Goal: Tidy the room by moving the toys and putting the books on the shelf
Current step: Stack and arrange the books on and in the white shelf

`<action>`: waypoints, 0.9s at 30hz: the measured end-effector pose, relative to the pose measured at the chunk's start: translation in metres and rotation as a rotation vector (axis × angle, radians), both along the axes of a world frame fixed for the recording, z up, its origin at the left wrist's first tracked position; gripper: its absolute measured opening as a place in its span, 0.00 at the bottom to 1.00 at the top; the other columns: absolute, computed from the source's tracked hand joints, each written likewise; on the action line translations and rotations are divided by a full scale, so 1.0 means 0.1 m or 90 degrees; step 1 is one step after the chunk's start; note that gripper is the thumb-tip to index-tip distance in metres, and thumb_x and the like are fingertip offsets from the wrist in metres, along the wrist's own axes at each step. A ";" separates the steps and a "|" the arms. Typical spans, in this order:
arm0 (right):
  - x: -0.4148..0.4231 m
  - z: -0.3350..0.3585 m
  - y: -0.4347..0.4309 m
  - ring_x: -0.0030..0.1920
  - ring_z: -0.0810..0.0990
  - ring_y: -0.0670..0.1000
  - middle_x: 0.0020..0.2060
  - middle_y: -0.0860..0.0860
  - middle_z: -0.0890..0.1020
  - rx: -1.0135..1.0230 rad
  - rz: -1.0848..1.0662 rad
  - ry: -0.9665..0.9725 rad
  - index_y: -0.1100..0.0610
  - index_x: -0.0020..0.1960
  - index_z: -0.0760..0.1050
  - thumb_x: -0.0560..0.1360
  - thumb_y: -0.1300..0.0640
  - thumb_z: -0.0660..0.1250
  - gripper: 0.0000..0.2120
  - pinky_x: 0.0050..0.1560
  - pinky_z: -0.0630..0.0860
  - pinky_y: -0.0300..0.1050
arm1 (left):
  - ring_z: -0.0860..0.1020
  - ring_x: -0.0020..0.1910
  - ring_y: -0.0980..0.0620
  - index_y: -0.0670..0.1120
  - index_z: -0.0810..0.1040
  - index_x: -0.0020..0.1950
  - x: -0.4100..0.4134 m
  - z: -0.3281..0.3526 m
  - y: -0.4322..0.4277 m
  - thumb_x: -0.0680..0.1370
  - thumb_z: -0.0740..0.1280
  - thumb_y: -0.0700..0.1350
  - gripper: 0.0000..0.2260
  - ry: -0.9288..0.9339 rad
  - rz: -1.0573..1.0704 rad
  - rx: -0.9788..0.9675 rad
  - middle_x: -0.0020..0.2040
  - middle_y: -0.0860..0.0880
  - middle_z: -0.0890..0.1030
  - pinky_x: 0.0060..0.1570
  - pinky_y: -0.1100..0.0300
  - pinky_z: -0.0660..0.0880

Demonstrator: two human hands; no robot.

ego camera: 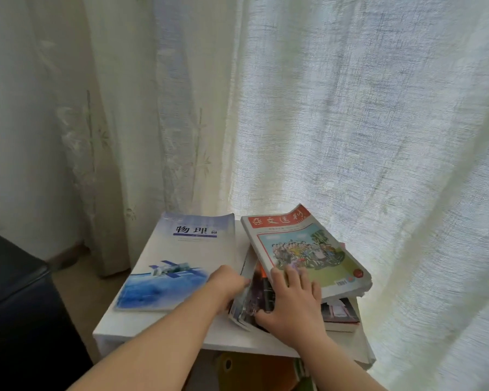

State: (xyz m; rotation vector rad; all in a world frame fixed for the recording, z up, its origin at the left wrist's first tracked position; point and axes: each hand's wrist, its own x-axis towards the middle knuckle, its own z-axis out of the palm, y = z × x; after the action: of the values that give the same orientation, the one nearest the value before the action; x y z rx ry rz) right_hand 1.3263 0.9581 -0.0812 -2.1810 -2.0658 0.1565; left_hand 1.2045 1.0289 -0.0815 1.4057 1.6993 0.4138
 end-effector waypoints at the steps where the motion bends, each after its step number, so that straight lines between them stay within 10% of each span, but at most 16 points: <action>1: 0.02 0.00 -0.01 0.76 0.44 0.59 0.75 0.51 0.52 0.001 0.002 0.005 0.46 0.73 0.51 0.70 0.36 0.56 0.35 0.73 0.44 0.60 | 0.78 0.56 0.43 0.37 0.75 0.59 -0.01 0.01 -0.01 0.76 0.66 0.46 0.16 0.015 -0.018 0.004 0.57 0.40 0.79 0.57 0.54 0.76; 13: 0.14 0.06 0.03 0.73 0.60 0.50 0.72 0.46 0.63 0.112 -0.015 0.134 0.45 0.75 0.54 0.80 0.45 0.54 0.24 0.70 0.58 0.47 | 0.71 0.45 0.47 0.45 0.70 0.44 0.03 0.03 -0.11 0.76 0.63 0.41 0.02 -0.010 0.079 0.195 0.47 0.44 0.76 0.42 0.60 0.66; 18: 0.07 0.07 0.01 0.68 0.67 0.55 0.68 0.52 0.68 0.138 0.025 0.092 0.44 0.72 0.59 0.81 0.52 0.51 0.20 0.65 0.67 0.51 | 0.71 0.43 0.48 0.47 0.66 0.35 -0.01 0.13 -0.15 0.75 0.63 0.39 0.10 0.014 0.103 0.258 0.42 0.47 0.74 0.40 0.60 0.64; 27: 0.00 0.10 0.02 0.73 0.59 0.56 0.71 0.53 0.64 0.111 0.004 0.102 0.41 0.72 0.58 0.79 0.61 0.50 0.25 0.71 0.62 0.53 | 0.72 0.41 0.48 0.46 0.72 0.35 -0.42 0.76 -0.09 0.73 0.66 0.39 0.08 -0.001 0.093 0.387 0.33 0.52 0.73 0.36 0.59 0.64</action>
State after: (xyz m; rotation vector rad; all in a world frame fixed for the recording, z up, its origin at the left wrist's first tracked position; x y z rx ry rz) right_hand 1.3263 0.9603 -0.0708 -1.9918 -1.9232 0.1408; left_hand 1.1621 1.0202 -0.0052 1.6963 1.7573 1.0818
